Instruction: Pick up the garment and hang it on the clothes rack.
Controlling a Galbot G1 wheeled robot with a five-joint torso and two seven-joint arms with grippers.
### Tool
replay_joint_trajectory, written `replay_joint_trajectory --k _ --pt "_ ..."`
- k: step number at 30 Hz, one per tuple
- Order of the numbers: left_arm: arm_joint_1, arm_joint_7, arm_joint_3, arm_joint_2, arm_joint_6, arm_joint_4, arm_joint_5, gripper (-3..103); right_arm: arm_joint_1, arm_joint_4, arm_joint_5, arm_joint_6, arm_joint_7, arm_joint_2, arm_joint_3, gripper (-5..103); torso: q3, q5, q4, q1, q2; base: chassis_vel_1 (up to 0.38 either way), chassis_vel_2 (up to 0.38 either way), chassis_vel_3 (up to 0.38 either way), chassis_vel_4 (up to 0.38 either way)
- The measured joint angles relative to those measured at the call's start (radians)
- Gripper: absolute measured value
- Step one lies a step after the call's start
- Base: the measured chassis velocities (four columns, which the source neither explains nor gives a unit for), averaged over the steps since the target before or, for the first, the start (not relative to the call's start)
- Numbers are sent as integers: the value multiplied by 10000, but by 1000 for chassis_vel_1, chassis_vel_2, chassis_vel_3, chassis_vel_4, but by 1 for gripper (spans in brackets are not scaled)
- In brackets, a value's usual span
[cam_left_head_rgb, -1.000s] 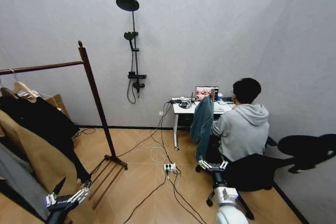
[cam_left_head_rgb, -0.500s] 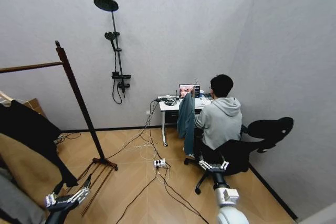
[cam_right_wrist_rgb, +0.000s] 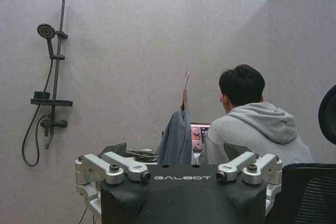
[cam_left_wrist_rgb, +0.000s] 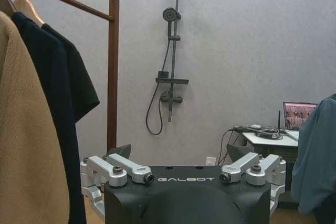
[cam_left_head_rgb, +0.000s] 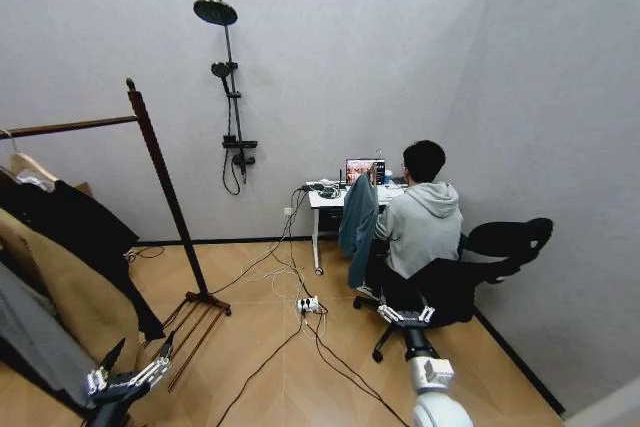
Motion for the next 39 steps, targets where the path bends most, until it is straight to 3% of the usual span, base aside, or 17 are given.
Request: replay_joint_trajectory --k 26,39 --pt "0 0 0 0 0 0 0 100 -66 99 -12 29 7 20 -99 100 1 0 -2 5 -2 127 -154 -149 133" --pt "1 -2 -1 0 0 0 0 100 -88 106 -16 83 12 2 -117 100 -2 2 2 -5 2 267 -255 -266 260"
